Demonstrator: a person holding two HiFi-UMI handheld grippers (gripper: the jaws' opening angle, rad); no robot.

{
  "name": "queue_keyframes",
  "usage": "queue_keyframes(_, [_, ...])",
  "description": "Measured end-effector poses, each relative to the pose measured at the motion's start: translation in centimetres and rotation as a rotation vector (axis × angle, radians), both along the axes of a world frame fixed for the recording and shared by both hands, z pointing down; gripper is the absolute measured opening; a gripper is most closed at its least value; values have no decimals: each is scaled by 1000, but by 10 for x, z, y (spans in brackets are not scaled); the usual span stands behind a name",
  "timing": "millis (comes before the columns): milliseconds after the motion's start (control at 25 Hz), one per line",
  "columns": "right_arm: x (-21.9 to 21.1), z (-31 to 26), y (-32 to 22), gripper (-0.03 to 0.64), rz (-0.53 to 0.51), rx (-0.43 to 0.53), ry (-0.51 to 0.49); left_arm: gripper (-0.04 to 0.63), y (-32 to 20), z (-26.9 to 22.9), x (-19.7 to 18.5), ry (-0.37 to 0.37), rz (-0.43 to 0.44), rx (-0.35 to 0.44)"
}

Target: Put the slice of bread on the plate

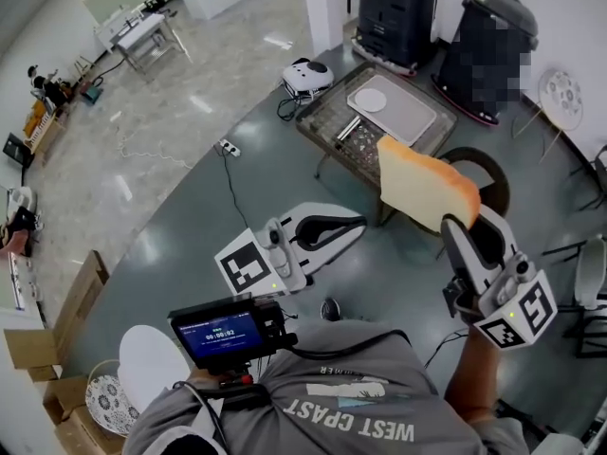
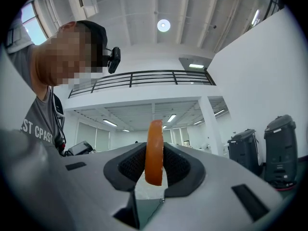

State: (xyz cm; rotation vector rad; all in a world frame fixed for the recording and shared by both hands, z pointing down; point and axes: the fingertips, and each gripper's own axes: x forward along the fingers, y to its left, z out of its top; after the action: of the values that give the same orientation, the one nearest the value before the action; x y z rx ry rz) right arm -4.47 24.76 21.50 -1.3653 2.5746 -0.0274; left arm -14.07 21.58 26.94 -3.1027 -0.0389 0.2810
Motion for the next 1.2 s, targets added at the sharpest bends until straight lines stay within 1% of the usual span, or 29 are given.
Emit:
queue_keyframes(120, [-5, -3, -6, 91, 18, 8, 3, 9, -7, 1, -3, 5, 21, 5])
queue_keyframes(160, [-6, -2, -8, 91, 22, 8, 3, 9, -9, -5, -4, 27, 24, 7])
queue_keyframes(240, [-10, 0, -12, 91, 24, -1, 2, 9, -12, -23, -7, 117, 19, 5])
queue_keyframes(280, [-12, 1, -14, 91, 25, -5, 2, 9, -15, -18, -11, 122, 17, -2])
queue_keyframes(360, [-11, 3, -17, 91, 27, -10, 1, 9, -19, 8, -15, 37, 20, -17])
queue_keyframes(400, [-10, 4, -19, 91, 27, -9, 0, 8, -20, 11, -13, 8, 20, -18])
queue_keyframes(440, [-9, 5, -20, 91, 26, -8, -2, 9, -21, 12, -11, -2, 19, -18])
queue_keyframes(640, [5, 5, -29, 91, 11, -13, -7, 9, -28, 16, 1, -8, 1, -27])
queue_keyframes(760, [18, 4, -35, 91, 2, -14, -13, 9, -37, 45, 1, -11, -9, -32])
queue_keyframes(800, [22, 4, -37, 91, -1, -14, -16, 9, -38, 43, 5, -13, -12, -32])
queue_keyframes(920, [37, 2, -42, 91, -11, -12, -22, 9, -39, 12, 30, -15, -21, -19])
queue_keyframes(1040, [55, 2, -46, 91, -21, -10, -24, 9, -45, 27, 41, 3, -25, -8])
queue_keyframes(1200, [82, 3, -56, 91, -29, -8, -29, 9, -50, 4, 78, -20, -38, -2])
